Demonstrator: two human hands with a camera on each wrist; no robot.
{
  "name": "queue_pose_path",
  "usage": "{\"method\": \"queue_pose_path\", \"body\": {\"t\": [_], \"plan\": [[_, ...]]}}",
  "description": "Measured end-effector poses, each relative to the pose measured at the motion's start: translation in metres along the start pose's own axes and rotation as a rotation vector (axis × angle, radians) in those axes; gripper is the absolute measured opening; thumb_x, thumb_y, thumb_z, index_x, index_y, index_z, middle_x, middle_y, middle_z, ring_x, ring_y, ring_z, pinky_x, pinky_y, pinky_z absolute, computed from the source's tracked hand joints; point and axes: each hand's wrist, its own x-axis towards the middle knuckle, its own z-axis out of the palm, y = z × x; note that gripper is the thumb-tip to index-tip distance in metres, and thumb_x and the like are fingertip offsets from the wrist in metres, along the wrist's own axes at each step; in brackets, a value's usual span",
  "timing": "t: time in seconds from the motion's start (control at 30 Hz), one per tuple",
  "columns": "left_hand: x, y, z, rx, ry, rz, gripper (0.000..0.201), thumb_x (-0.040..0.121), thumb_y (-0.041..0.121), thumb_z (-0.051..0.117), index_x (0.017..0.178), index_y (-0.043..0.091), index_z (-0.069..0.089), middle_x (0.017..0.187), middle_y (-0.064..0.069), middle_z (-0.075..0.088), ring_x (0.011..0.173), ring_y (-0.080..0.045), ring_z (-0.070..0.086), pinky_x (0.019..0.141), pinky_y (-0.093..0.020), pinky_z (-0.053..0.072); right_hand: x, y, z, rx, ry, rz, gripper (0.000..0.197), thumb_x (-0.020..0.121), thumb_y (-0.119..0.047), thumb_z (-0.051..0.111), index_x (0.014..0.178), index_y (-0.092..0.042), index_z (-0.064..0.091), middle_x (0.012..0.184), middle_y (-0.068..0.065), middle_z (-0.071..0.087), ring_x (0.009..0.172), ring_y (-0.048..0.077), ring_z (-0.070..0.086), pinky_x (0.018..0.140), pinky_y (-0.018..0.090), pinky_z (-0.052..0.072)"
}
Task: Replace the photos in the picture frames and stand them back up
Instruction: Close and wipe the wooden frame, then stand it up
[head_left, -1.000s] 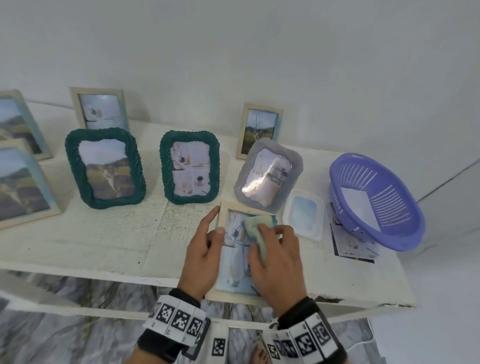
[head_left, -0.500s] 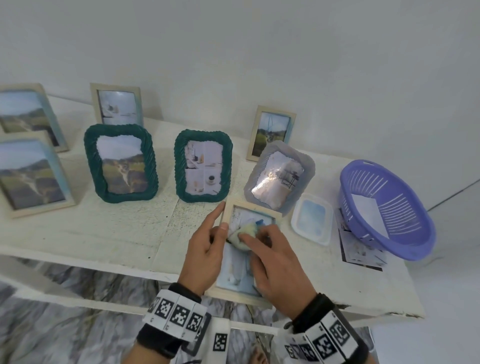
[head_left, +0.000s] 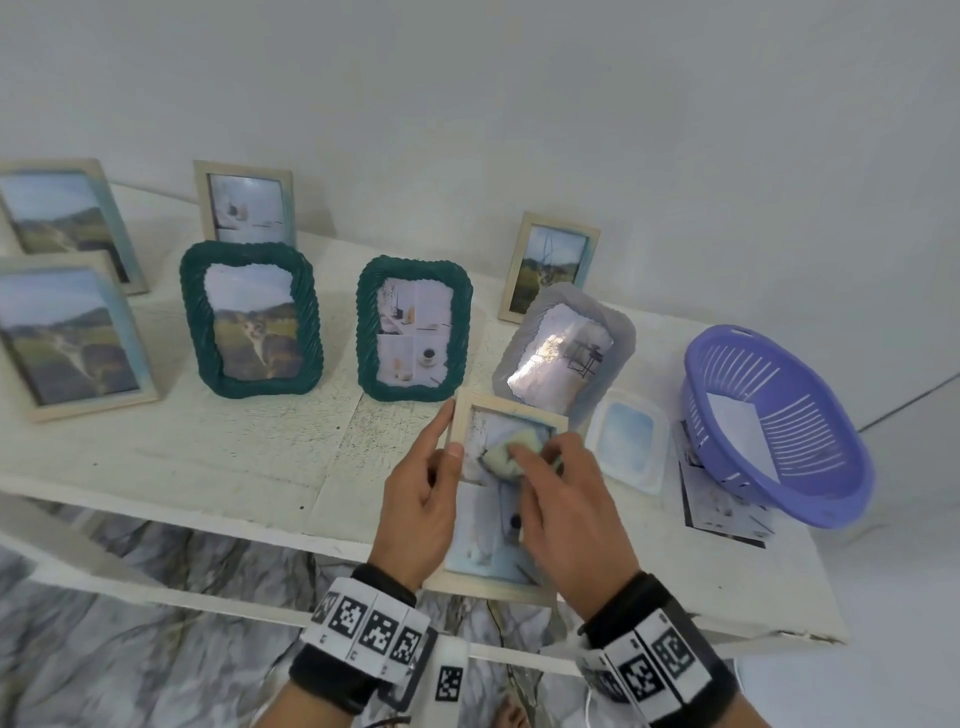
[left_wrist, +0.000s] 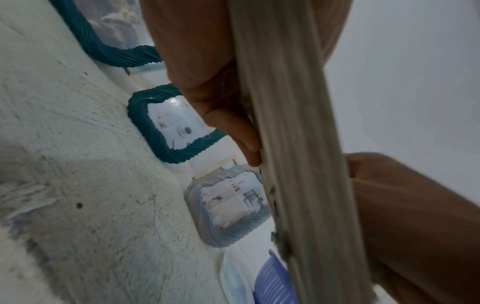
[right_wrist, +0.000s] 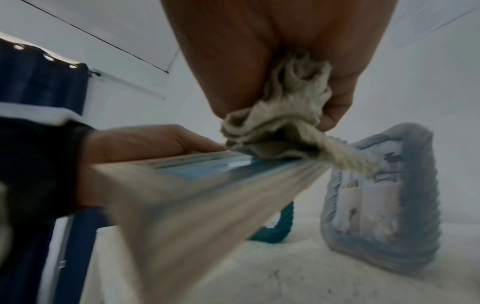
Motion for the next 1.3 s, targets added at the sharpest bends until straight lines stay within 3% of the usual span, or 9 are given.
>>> {"method": "queue_pose_path", "body": {"t": [0.17,0.3,0.47,0.6,0.7,0.93,1.03,1.13,1.3], "plan": [[-0.001,0.003,0.005,0.039,-0.012,0.04,0.047,0.102,0.024,0.044,0.148,0.032,0.038,0.057,0.014,0.036,0.052,-0.006,0.029,0.053,-0.021,0.032,0.011,-0.007,0.009,0.101,0.127,0.148,0.027,0.09,-0.014,0.055,0.116,-0.009,0.062,0.103,0.007,0.046,0.082,0.023,0.053,0.071,0.028,0.048],[0.001,0.004,0.0,0.051,-0.001,0.049,0.045,0.102,0.023,0.045,0.146,0.032,0.042,0.059,0.01,0.035,0.052,-0.007,0.028,0.052,-0.019,0.031,0.003,-0.006,0.006,0.222,0.048,0.039,0.034,0.094,-0.028,0.046,0.12,-0.012,0.062,0.104,0.002,0.043,0.081,0.015,0.051,0.07,0.017,0.042],[0.001,0.003,-0.002,0.051,0.035,0.021,0.044,0.102,0.022,0.045,0.145,0.032,0.042,0.057,0.011,0.029,0.051,-0.005,0.026,0.05,-0.018,0.027,-0.003,0.008,-0.009,0.178,-0.116,-0.117,0.031,0.093,-0.021,0.044,0.114,-0.013,0.066,0.098,0.005,0.046,0.077,0.019,0.05,0.068,0.026,0.047],[0.0,0.005,0.006,0.047,0.006,0.024,0.046,0.101,0.022,0.045,0.147,0.029,0.04,0.057,0.013,0.03,0.051,-0.004,0.025,0.051,-0.018,0.027,0.015,0.008,-0.009,0.015,0.062,0.028,0.017,0.085,-0.002,0.06,0.101,-0.005,0.066,0.091,0.01,0.047,0.067,0.025,0.051,0.06,0.033,0.05],[-0.002,0.008,0.007,0.031,0.005,0.034,0.047,0.101,0.021,0.045,0.147,0.028,0.039,0.056,0.013,0.03,0.051,-0.006,0.025,0.05,-0.018,0.027,0.018,-0.004,-0.003,0.093,0.09,0.052,0.021,0.087,-0.004,0.059,0.107,-0.005,0.064,0.095,0.008,0.045,0.073,0.023,0.051,0.062,0.029,0.048],[0.001,0.008,-0.012,0.057,0.034,-0.006,0.044,0.102,0.017,0.046,0.143,0.03,0.043,0.05,0.013,0.032,0.048,-0.004,0.026,0.048,-0.013,0.026,-0.009,0.007,-0.02,0.134,-0.318,-0.18,0.029,0.092,-0.018,0.047,0.115,-0.014,0.064,0.098,0.005,0.044,0.07,0.014,0.043,0.064,0.024,0.044],[0.001,0.009,-0.012,0.052,0.029,-0.004,0.045,0.101,0.022,0.046,0.144,0.035,0.041,0.055,0.012,0.035,0.052,-0.004,0.027,0.051,-0.016,0.029,-0.004,0.015,-0.02,0.043,-0.203,-0.088,0.026,0.091,-0.015,0.049,0.111,-0.01,0.065,0.095,0.006,0.045,0.069,0.019,0.047,0.06,0.031,0.049],[-0.001,0.01,-0.004,0.02,-0.002,0.005,0.045,0.102,0.024,0.046,0.145,0.035,0.041,0.062,-0.011,0.045,0.057,-0.01,0.033,0.056,-0.021,0.035,0.01,0.011,-0.015,0.037,-0.041,-0.003,0.022,0.088,-0.009,0.051,0.105,-0.005,0.065,0.094,0.01,0.046,0.068,0.025,0.05,0.059,0.034,0.05],[0.001,0.012,-0.01,0.037,0.034,-0.017,0.044,0.102,0.015,0.046,0.144,0.027,0.043,0.051,0.014,0.03,0.047,-0.004,0.027,0.048,-0.013,0.026,-0.009,-0.004,-0.015,0.162,-0.225,-0.13,0.032,0.093,-0.023,0.045,0.118,-0.011,0.061,0.1,0.004,0.042,0.073,0.012,0.042,0.066,0.018,0.04]]}}
